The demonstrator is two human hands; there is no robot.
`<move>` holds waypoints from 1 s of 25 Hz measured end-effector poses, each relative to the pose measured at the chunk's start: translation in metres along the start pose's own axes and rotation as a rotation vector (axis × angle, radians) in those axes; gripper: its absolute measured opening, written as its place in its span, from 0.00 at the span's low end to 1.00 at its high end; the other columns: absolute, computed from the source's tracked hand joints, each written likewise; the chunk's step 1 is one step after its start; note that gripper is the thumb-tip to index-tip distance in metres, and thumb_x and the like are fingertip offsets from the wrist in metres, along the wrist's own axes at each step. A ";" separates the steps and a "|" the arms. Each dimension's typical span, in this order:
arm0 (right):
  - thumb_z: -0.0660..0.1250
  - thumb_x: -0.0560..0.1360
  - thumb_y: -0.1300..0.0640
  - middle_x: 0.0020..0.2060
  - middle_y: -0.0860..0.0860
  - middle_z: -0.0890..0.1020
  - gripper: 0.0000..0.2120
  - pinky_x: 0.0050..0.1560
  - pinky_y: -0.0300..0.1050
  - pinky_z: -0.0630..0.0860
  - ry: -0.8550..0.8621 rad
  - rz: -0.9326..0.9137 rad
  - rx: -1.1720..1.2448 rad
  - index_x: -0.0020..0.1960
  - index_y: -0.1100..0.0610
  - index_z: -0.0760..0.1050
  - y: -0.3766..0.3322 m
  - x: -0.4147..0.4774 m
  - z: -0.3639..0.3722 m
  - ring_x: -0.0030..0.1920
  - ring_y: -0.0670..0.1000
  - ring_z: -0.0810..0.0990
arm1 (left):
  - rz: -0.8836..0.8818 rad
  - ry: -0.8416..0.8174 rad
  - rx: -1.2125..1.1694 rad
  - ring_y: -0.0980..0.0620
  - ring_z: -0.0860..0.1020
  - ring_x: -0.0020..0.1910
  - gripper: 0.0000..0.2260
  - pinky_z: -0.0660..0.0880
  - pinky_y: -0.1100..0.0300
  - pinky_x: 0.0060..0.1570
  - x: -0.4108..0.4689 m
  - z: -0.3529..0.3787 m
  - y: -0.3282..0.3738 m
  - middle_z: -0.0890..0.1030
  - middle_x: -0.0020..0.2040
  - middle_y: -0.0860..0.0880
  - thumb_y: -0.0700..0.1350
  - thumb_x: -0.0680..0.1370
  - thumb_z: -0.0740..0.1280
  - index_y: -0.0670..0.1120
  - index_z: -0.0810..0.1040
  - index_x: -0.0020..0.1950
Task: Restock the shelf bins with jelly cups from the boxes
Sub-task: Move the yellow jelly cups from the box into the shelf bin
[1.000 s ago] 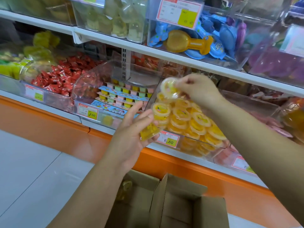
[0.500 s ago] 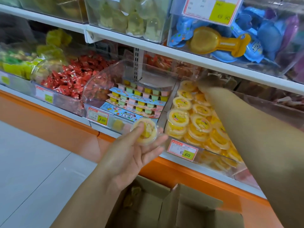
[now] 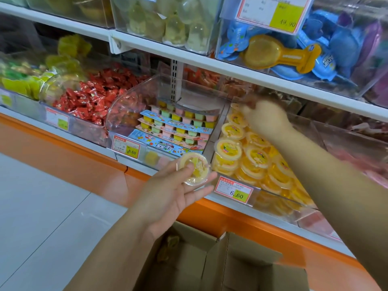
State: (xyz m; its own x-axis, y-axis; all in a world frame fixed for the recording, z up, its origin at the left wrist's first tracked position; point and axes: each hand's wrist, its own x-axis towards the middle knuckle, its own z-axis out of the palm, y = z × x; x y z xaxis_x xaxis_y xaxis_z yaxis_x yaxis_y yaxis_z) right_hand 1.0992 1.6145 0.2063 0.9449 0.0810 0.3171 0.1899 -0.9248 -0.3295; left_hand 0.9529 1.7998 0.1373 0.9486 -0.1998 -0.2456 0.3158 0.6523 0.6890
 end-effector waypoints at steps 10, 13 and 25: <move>0.70 0.75 0.59 0.39 0.48 0.82 0.02 0.40 0.31 0.71 -0.298 -0.099 0.546 0.46 0.55 0.81 -0.034 -0.060 -0.004 0.39 0.41 0.77 | 0.078 -0.069 -0.007 0.43 0.82 0.59 0.24 0.80 0.49 0.56 0.008 0.008 -0.002 0.81 0.63 0.41 0.44 0.77 0.64 0.47 0.69 0.73; 0.63 0.79 0.57 0.51 0.54 0.82 0.08 0.47 0.39 0.70 0.089 0.156 0.380 0.55 0.57 0.79 -0.002 -0.021 0.002 0.50 0.51 0.78 | 0.080 -0.003 -0.034 0.43 0.83 0.57 0.22 0.82 0.48 0.53 0.009 0.002 0.002 0.81 0.64 0.42 0.45 0.78 0.65 0.49 0.69 0.73; 0.65 0.74 0.57 0.53 0.60 0.81 0.15 0.54 0.52 0.77 -0.076 0.477 -0.055 0.59 0.62 0.76 0.107 0.080 0.018 0.55 0.61 0.80 | -0.008 0.090 0.213 0.47 0.84 0.55 0.14 0.80 0.50 0.51 0.010 -0.009 -0.001 0.85 0.57 0.48 0.47 0.80 0.64 0.52 0.77 0.65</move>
State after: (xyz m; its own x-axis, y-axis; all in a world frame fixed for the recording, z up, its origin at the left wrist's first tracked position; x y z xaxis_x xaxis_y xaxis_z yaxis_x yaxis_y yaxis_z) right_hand 1.1998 1.5287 0.1802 0.9402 -0.3321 0.0755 -0.2820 -0.8834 -0.3742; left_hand 0.9617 1.8032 0.1280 0.9433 -0.1315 -0.3049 0.3297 0.4801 0.8129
